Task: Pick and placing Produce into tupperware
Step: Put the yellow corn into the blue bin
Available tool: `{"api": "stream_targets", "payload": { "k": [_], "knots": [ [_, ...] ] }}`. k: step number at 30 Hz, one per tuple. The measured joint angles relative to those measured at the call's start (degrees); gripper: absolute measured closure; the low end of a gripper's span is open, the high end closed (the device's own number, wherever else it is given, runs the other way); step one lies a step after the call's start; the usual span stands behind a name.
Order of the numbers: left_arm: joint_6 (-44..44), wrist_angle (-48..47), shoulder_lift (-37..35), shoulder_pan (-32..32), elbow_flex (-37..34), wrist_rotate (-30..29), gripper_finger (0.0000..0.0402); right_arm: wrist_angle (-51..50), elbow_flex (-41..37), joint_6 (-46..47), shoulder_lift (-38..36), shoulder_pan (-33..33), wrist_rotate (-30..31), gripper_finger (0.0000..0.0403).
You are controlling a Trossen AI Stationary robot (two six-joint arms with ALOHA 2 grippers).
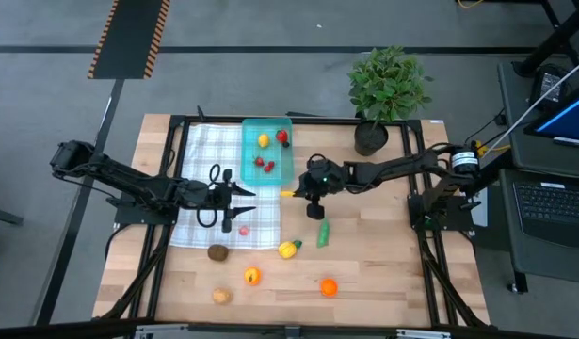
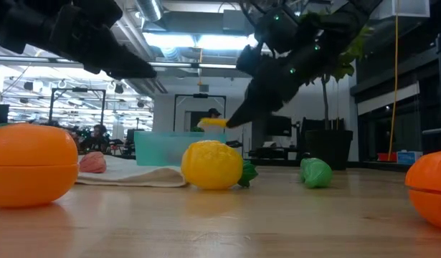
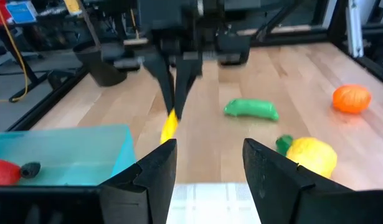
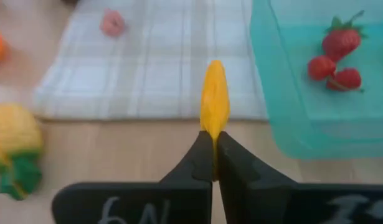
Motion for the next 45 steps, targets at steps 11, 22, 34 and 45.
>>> {"api": "stream_targets", "payload": {
  "k": [11,22,34,45],
  "knots": [
    [-0.31,-1.55,0.00,0.38,0.00,-0.01,0.0225,9.06,0.00,-0.81,-2.12,-2.42,-17.92,0.0395],
    [-0.07,-1.51,0.00,0.38,0.00,-0.01,0.0225,11.35,0.00,-1.89,-2.12,-3.32,-19.48,0.0395],
    [-0.02,-1.47,0.00,0.38,0.00,-0.01,0.0225,14.13,0.00,-3.24,-2.12,-5.94,-18.76,0.0395],
    [-0.02,-1.44,0.00,2.57,0.00,-0.05,0.0225,18.03,0.00,-5.00,-0.16,-7.32,-3.94,0.0395]
  ]
}}
